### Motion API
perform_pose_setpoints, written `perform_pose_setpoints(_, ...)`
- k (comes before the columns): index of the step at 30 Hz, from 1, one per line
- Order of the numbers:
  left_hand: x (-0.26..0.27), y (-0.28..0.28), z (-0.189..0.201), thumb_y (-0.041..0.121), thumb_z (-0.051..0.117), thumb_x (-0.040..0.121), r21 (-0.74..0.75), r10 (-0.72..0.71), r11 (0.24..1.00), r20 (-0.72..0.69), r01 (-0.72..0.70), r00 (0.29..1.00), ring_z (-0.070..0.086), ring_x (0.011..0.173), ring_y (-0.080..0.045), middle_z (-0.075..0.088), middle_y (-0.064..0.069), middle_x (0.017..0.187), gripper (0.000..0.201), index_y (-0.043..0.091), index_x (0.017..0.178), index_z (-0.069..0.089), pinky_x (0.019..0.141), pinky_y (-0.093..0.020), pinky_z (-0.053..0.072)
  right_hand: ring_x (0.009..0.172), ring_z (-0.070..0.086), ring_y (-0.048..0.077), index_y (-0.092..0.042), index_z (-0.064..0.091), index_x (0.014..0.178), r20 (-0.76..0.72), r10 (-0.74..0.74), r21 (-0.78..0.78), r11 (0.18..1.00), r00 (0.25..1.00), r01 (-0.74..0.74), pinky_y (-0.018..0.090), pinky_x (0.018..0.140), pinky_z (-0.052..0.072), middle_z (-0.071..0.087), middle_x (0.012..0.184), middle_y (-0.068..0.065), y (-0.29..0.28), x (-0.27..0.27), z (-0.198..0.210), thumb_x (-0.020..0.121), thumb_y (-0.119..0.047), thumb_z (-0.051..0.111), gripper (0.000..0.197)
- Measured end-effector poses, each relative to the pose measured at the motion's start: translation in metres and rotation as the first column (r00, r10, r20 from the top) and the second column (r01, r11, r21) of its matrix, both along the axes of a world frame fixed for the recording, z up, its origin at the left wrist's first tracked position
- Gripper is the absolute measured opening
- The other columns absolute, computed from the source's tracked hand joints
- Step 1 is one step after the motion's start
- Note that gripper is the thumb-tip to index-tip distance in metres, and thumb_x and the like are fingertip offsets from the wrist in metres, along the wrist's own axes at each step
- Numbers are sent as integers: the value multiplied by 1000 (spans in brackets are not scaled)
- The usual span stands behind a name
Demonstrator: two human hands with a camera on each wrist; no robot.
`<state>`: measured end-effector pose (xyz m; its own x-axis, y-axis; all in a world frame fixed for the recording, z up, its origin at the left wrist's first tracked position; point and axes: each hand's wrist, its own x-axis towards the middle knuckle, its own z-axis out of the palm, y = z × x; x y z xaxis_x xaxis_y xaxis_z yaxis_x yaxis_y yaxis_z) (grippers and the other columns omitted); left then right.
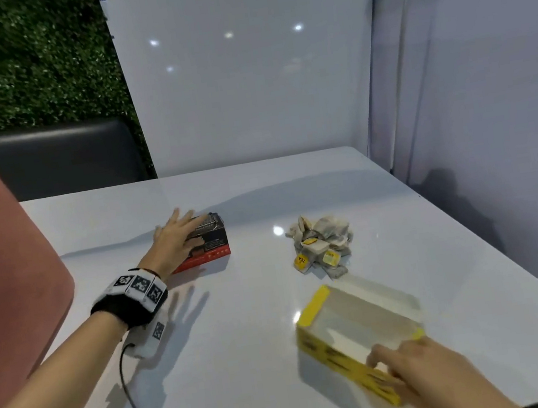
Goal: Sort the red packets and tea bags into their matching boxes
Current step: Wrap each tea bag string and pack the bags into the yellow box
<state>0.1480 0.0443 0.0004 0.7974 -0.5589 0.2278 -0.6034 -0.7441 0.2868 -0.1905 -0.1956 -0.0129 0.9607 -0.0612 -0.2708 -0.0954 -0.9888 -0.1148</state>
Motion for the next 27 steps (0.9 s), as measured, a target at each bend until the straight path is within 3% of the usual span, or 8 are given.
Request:
perform_pose_setpoints(2, -43, -2, 11, 21, 57, 90, -141, -237, 956, 144, 257, 961, 28, 140, -22, 47, -6, 142, 47, 15, 136, 48, 112, -48, 27, 113, 47, 20, -36, 38, 125, 29, 95, -25, 995, 995, -94, 30, 75, 33, 54, 105, 2, 15, 19, -1, 98, -18, 36, 33)
perform_pose_setpoints(5, -118, 10, 16, 48, 46, 89, -145, -516, 843, 52, 518, 855, 47, 124, -1, 61, 9, 126, 44, 26, 124, 61, 103, -18, 37, 101, 55, 27, -30, 45, 119, 163, 300, -26, 953, 940, -300, 33, 88, 41, 64, 103, 5, 35, 51, -3, 94, -16, 38, 29)
perform_pose_setpoints(9, -168, 39, -2, 75, 11, 81, 181, -430, 873, -157, 453, 889, 47, 116, 1, 57, 18, 125, 69, 43, 133, 44, 92, -20, 42, 92, 60, 28, -24, 54, 113, 236, 514, 17, 847, 825, -532, 36, 88, 44, 68, 93, 7, 63, 95, -7, 90, -14, 46, 26)
perform_pose_setpoints(12, -182, 55, -11, 52, 26, 95, 399, -295, 858, -132, 323, 946, 48, 114, -8, 56, 13, 120, 43, 45, 136, 37, 89, -29, 44, 92, 59, 25, -22, 58, 111, 284, 579, 112, 772, 764, -626, 36, 83, 48, 68, 96, 5, 84, 114, -6, 91, -16, 51, 23)
perform_pose_setpoints(14, -187, 65, -18, 29, 37, 97, 427, -225, 868, -118, 254, 967, 52, 111, -10, 58, 13, 117, 37, 46, 130, 41, 86, -33, 46, 96, 58, 18, -22, 58, 113, 318, 534, 234, 756, 783, -611, 32, 85, 47, 68, 104, 0, 83, 131, 3, 93, -21, 53, 20)
perform_pose_setpoints(17, -189, 77, -22, 28, 43, 94, 384, -148, 907, -89, 171, 985, 57, 107, -6, 61, 16, 115, 33, 43, 123, 49, 77, -23, 45, 109, 54, 13, -21, 53, 123, 400, 353, 335, 802, 845, -494, 31, 97, 44, 62, 118, -1, 46, 182, 23, 92, -28, 56, 32)
perform_pose_setpoints(22, -188, 74, -26, 27, 47, 93, 345, -117, 927, -96, 143, 988, 59, 96, -4, 64, 15, 106, 27, 40, 116, 55, 72, -23, 45, 136, 27, 31, -32, 10, 148, 12, 147, -91, 985, 989, -145, 49, 109, 29, 28, 150, 9, -49, 268, 24, 76, -39, 70, 94)
perform_pose_setpoints(27, -181, 68, -24, 28, 48, 92, 307, -93, 943, -124, 127, 988, 57, 84, -5, 65, 12, 96, 20, 37, 106, 58, 66, -23, 41, 140, 28, 22, -40, 1, 147, -220, 98, -182, 973, 971, -140, 35, 111, 28, 17, 155, 3, -77, 277, 2, 62, -48, 80, 117)
